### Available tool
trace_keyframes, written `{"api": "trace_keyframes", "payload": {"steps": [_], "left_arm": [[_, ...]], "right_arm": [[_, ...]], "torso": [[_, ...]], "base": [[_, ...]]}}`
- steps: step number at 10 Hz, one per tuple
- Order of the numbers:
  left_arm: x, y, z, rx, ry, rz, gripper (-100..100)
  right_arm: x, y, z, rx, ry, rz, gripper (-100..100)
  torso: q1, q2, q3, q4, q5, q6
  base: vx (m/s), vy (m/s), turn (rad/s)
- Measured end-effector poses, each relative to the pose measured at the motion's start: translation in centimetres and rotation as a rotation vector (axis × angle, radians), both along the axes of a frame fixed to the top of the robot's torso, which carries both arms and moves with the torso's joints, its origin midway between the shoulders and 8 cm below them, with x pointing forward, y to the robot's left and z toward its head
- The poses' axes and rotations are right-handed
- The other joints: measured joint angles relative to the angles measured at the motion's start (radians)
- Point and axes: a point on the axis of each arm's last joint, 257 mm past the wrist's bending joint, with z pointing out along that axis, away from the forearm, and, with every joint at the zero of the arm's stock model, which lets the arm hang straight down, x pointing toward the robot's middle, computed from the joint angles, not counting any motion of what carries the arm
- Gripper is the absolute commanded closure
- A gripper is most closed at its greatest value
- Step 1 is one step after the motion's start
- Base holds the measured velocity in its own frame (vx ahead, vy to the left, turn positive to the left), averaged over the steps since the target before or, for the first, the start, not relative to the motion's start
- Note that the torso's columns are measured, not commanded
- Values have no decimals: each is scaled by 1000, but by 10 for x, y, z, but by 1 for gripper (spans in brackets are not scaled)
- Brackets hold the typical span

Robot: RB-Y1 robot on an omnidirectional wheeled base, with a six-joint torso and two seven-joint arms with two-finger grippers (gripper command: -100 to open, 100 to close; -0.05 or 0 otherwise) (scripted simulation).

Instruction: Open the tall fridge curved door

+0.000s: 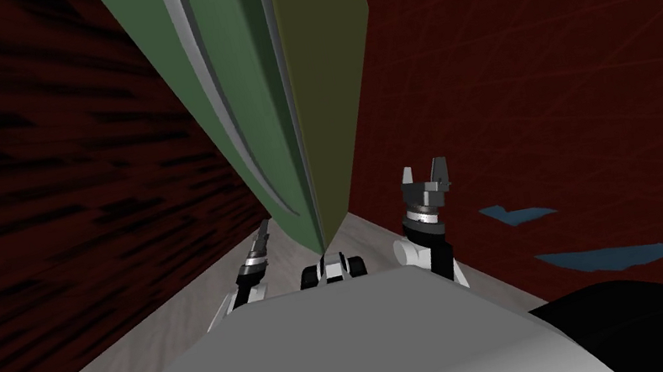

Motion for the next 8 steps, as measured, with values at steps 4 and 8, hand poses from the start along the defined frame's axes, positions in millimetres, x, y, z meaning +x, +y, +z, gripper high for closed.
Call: {"api": "trace_keyframes", "payload": {"steps": [4,8], "left_arm": [[-1,2,-23,28,33,19,-100],[-7,0,-49,42,65,37,-100]], "right_arm": [[0,0,0,0,0,0,0],[0,0,0,0,0,0,0]], "torso": [[-1,-1,-1,0,0,0],[-3,-3,-2,-1,-1,0]], "base": [[42,-57,20],[51,-64,25]]}}
